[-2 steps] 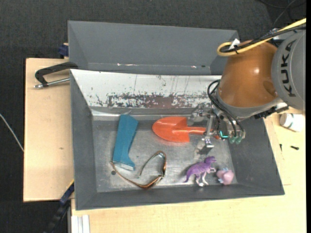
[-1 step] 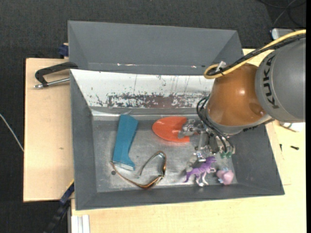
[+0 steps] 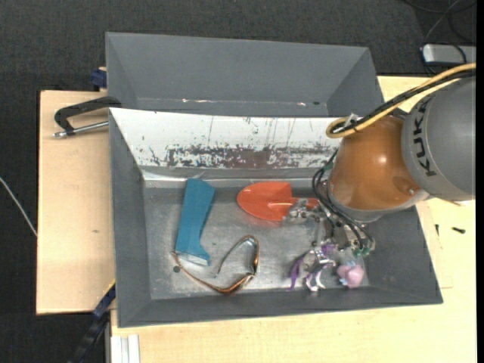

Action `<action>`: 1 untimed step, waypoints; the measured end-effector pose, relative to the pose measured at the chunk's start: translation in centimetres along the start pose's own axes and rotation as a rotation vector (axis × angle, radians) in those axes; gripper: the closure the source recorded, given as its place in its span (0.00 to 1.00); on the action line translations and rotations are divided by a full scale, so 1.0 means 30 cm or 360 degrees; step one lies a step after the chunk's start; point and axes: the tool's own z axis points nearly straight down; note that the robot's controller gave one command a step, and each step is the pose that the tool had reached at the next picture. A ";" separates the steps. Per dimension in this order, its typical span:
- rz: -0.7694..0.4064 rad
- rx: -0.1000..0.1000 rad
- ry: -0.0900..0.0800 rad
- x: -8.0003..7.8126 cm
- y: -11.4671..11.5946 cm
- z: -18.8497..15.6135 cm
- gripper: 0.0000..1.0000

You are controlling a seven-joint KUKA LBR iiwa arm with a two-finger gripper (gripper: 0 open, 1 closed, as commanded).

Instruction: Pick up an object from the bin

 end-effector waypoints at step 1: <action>0.0111 0.0002 0.0000 -0.012 0.038 0.055 1.00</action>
Offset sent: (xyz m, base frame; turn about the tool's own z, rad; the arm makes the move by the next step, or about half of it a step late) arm 0.0000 0.0000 0.0000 0.0000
